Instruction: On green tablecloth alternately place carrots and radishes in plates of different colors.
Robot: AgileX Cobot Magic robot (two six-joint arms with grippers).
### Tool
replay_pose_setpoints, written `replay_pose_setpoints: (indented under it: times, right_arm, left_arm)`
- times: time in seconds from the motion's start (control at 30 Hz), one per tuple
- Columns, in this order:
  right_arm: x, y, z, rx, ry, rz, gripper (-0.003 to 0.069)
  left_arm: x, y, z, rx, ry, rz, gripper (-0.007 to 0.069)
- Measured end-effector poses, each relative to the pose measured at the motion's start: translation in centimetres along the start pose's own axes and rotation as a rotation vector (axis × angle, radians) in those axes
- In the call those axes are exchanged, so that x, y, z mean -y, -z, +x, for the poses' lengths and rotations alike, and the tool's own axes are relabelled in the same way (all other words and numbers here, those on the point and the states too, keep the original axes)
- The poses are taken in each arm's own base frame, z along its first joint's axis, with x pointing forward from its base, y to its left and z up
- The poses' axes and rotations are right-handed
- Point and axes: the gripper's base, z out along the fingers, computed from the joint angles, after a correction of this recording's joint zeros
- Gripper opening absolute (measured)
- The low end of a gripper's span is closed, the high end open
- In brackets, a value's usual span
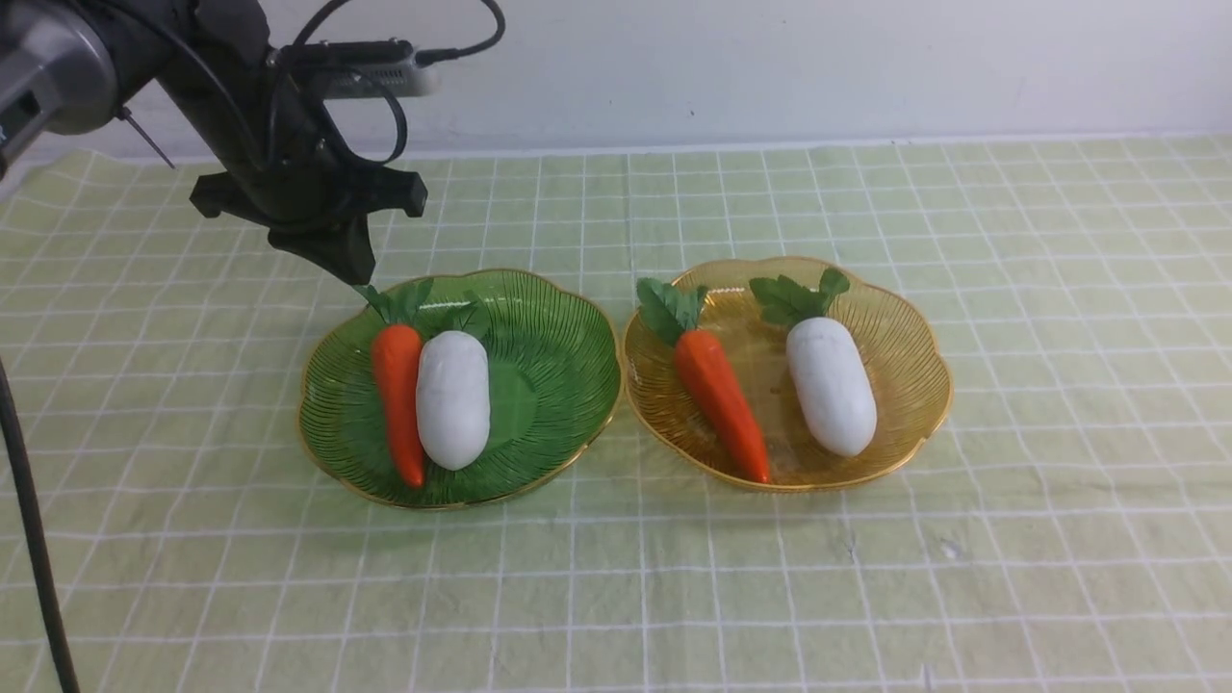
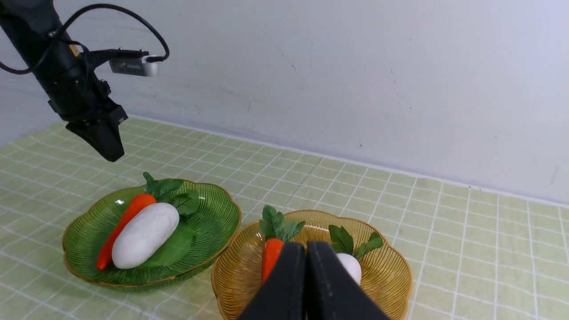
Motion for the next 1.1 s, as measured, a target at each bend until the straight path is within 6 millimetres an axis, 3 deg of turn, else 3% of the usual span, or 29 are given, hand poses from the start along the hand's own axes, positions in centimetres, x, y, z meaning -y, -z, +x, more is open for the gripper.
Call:
replay_pose_setpoints:
  times: [0.17,0.3,0.53,0.6,0.87,1.1]
  right_arm:
    - [0.0,0.0,0.0,0.0,0.0,0.0,-0.0014]
    - [0.0,0.0,0.0,0.0,0.0,0.0,-0.0014]
    - [0.0,-0.1,0.7,-0.003,0.0,0.005,-0.0014]
    - [0.0,-0.1,1.5,-0.008,0.005,0.01,-0.0014]
    - [0.0,2.4,8.8,0.027,0.008,0.104,-0.0014]
    - [0.5,1.9,15.5,-0.067,-0.023,0.246,-0.0014]
  left_arm:
    - [0.0,0.1,-0.1,0.004,0.0,0.001,-0.0008]
    - [0.2,1.4,-0.6,0.044,-0.005,0.001,-0.0008]
    - [1.0,8.3,-0.9,0.221,-0.021,0.009,-0.0008]
    - [1.1,9.0,-0.7,0.231,-0.021,0.016,-0.0008]
    - [1.9,9.4,-0.5,0.231,-0.005,0.1,-0.0008]
    - [2.9,12.7,0.3,0.296,-0.003,0.18,-0.0008]
